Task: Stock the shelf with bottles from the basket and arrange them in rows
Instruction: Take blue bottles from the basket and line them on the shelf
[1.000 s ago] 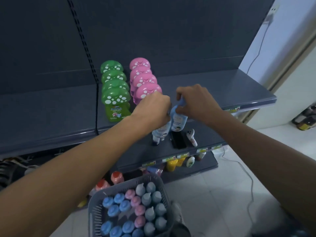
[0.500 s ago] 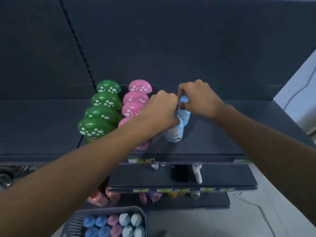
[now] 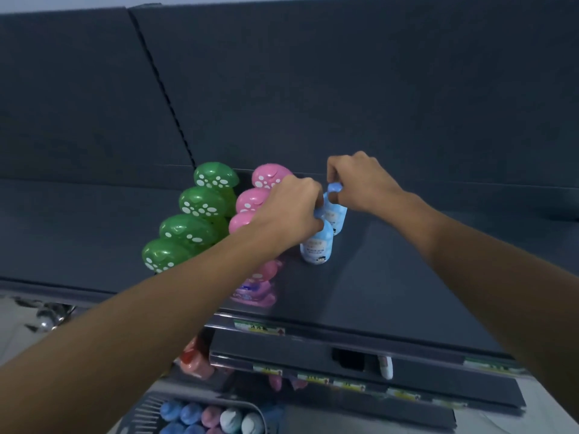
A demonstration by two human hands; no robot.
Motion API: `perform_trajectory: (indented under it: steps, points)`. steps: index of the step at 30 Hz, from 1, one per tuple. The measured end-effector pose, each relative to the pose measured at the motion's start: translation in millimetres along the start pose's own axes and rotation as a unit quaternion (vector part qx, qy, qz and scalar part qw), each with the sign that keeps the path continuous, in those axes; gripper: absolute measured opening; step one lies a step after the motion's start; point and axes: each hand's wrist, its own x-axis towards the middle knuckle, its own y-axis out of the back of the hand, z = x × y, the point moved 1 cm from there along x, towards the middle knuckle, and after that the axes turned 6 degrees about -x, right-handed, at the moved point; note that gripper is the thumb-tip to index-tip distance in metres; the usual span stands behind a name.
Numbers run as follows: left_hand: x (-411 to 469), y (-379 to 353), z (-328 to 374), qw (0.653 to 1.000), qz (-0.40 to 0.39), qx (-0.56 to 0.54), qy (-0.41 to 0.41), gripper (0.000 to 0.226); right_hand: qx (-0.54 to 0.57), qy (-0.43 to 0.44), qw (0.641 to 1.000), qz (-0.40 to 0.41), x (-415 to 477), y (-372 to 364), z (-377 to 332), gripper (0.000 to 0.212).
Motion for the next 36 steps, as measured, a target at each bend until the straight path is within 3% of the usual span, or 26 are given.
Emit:
perform_trajectory:
  steps: [13, 23, 31, 36]
  points:
    - [18, -9, -3, 0.999, 0.033, -0.028, -0.005, 0.016, 0.007, 0.028, 1.000, 0.004, 27, -6, -3, 0.014]
    - [15, -16, 0, 0.998, 0.048, -0.039, 0.003, 0.023, 0.035, 0.005, 0.999, 0.012, 21, -10, -2, 0.022]
    - [2, 6, -7, 0.999, 0.039, -0.017, 0.031, 0.026, -0.025, -0.029, 0.998, 0.057, 5, 5, -13, 0.032]
    - [-22, 35, -27, 0.997, 0.072, 0.025, -0.011, 0.026, -0.106, -0.038, 0.989, 0.090, -15, 19, -49, 0.028]
